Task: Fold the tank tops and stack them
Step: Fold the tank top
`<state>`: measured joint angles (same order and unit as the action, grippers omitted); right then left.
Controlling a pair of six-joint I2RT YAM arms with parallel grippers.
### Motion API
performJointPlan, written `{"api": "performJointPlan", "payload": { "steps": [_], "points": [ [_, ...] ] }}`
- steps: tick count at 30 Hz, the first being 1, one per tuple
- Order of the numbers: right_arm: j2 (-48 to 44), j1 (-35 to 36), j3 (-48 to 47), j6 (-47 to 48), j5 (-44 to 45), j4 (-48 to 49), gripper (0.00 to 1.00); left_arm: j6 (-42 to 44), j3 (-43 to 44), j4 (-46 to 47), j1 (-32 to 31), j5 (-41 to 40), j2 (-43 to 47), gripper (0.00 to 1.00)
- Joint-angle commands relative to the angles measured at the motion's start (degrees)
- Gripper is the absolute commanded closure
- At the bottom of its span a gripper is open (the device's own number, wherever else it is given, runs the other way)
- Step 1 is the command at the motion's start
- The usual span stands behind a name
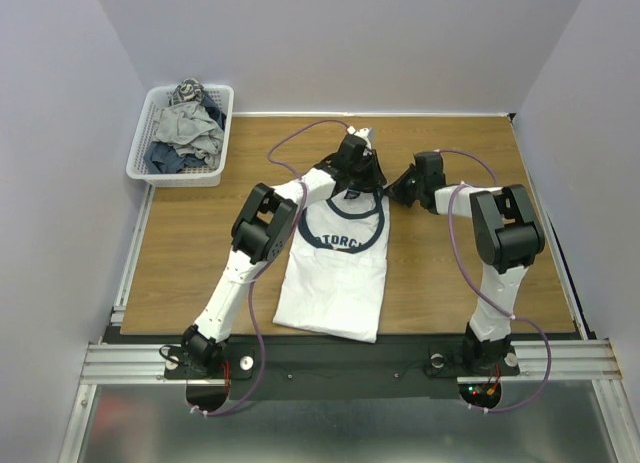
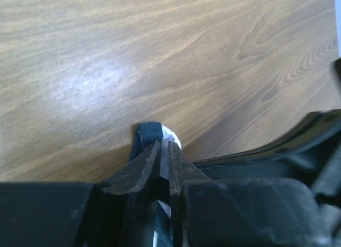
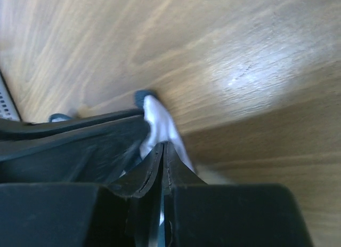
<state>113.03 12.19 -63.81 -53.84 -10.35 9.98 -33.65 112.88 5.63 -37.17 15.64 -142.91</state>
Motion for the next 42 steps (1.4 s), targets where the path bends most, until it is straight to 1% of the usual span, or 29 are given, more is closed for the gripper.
{"api": "performJointPlan", "payload": {
  "steps": [1,2,4,5,6,9,10,11,13,14,17,21,23,25,26,28,29,31,32,34,35,36,41,42],
  "points": [
    [2.0,0.8,-0.9,0.1,1.5,2.4,0.91,0.8,4.6,2.2,1.0,0.5,4.0,0.7],
    [2.1,0.8,-0.9,0.2,1.7,2.3,0.91,0.8,4.6,2.3,1.3,0.5,4.6,0.66],
    [2.1,0.8,-1.1,0.8,2.9,1.5,0.92,0.8,4.2,2.8,2.1,0.6,6.8,0.63],
    [1.9,0.7,-1.3,1.0,4.8,-0.4,0.92,0.9,3.1,3.2,2.4,0.6,7.7,0.62],
    [1.5,0.8,-1.7,1.4,5.9,-1.6,0.92,1.0,2.0,4.0,2.7,0.4,10.3,0.62],
    [0.1,0.8,-2.5,3.0,11.8,-6.1,0.92,0.8,-4.1,6.6,3.9,-0.8,15.0,0.61],
    [-1.0,0.7,-2.7,3.9,13.4,-7.2,0.92,0.5,-7.5,7.1,4.2,-1.1,18.2,0.61],
    [-1.5,0.9,-3.2,4.4,16.8,-9.7,0.92,0.3,-9.2,7.8,4.9,-2.4,19.7,0.62],
    [-2.8,0.7,-3.5,5.2,20.5,-12.5,0.92,-0.5,-12.8,8.2,5.7,-3.9,22.6,0.62],
    [-4.2,0.7,-3.4,5.8,23.5,-13.7,0.92,-0.7,-16.0,8.2,6.1,-4.8,25.2,0.62],
    [-6.0,0.7,-3.1,6.7,25.6,-14.5,0.91,-1.1,-20.8,7.6,7.7,-7.1,28.1,0.62],
    [-5.5,0.7,-4.5,7.3,24.3,-14.9,0.91,-1.9,-24.5,6.0,9.8,-7.9,29.1,0.63],
    [-5.2,0.7,-5.6,7.9,22.9,-15.0,0.85,-2.3,-26.6,5.0,11.0,-9.8,29.9,0.63],
    [-5.5,0.7,-6.3,8.4,22.0,-15.0,0.83,-3.0,-28.7,3.6,12.6,-12.4,31.0,0.63],
    [-5.7,0.7,-6.7,8.7,20.9,-15.0,0.8,-3.4,-29.1,2.6,13.3,-13.6,31.3,0.65],
    [-6.6,0.8,-7.4,9.7,19.7,-15.0,0.78,-4.9,-30.3,0.3,15.1,-16.9,32.3,0.67],
    [-7.0,1.0,-8.3,10.9,18.4,-15.0,0.77,-5.4,-31.9,0.3,16.9,-16.9,32.7,0.68],
    [-8.3,1.3,-8.9,12.2,17.5,-14.9,0.76,-6.2,-33.2,0.0,18.5,-16.5,32.9,0.7],
    [-8.5,2.4,-9.8,12.7,16.9,-15.0,0.76,-6.3,-33.4,-0.3,19.8,-16.0,32.6,0.74],
    [-8.7,4.0,-11.2,13.7,16.2,-15.3,0.76,-6.3,-33.1,-1.1,20.6,-15.9,31.8,0.78],
    [-8.4,6.2,-12.6,14.5,16.1,-15.5,0.76,-6.0,-32.2,-2.0,20.8,-14.1,30.5,0.82],
    [-7.9,7.3,-13.6,14.9,15.7,-15.6,0.76,-6.0,-31.7,-2.7,20.8,-14.1,29.9,0.84],
    [-1.7,13.5,-20.6,16.9,13.3,-15.7,0.76,-6.3,-29.1,-3.6,20.9,-12.8,25.1,0.86],
    [0.7,14.9,-21.5,16.9,12.6,-15.7,0.76,-6.4,-28.6,-3.4,20.8,-11.8,24.3,0.86]
  ]
}}
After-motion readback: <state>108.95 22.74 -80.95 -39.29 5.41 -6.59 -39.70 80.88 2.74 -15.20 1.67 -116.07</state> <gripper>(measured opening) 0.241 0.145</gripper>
